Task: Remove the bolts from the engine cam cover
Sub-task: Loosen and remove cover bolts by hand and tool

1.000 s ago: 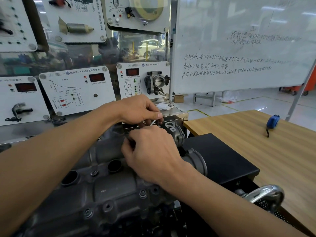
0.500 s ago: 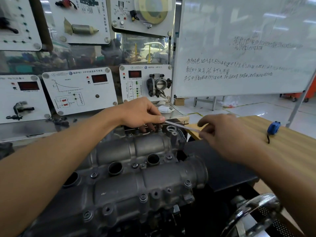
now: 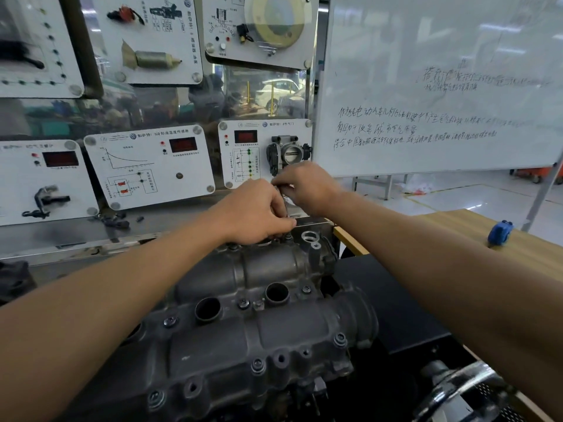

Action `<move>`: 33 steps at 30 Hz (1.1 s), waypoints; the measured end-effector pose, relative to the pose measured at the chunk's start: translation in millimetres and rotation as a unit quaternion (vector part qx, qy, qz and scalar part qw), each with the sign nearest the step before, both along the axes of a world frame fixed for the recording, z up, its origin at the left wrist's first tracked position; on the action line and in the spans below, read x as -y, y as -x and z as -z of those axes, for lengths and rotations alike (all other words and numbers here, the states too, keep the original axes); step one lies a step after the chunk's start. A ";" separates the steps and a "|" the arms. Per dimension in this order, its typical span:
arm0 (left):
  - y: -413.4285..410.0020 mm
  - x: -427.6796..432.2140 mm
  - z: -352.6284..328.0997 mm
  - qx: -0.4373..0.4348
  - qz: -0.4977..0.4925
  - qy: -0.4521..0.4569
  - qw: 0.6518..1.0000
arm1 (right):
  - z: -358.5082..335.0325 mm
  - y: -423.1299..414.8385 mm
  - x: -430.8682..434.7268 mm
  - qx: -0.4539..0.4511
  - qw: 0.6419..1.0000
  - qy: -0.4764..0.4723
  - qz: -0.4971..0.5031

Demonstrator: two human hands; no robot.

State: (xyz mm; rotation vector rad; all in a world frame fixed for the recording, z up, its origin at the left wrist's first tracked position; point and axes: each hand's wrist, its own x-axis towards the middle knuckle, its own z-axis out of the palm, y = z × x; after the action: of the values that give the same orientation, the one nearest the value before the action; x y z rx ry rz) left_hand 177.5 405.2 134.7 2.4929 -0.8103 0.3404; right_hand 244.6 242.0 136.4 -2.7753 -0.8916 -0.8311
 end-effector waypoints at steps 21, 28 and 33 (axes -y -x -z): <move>6.8 -64.7 -51.0 0.031 -0.010 -0.003 0.999 | -42.3 60.0 27.6 -0.026 0.999 0.037 -0.010; 16.9 -72.4 -41.6 -0.104 0.054 -0.051 0.992 | 19.2 184.9 -40.9 0.032 0.988 -0.109 -0.106; 23.9 -68.5 -32.4 -0.114 0.053 -0.049 0.991 | 46.3 197.1 -91.0 -0.016 0.982 -0.130 -0.134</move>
State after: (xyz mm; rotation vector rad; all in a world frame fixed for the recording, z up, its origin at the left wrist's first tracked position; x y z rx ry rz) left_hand 153.7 473.7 167.1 2.5079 -0.8779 -0.0210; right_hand 47.5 333.0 90.1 -2.3741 -1.0372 -0.7909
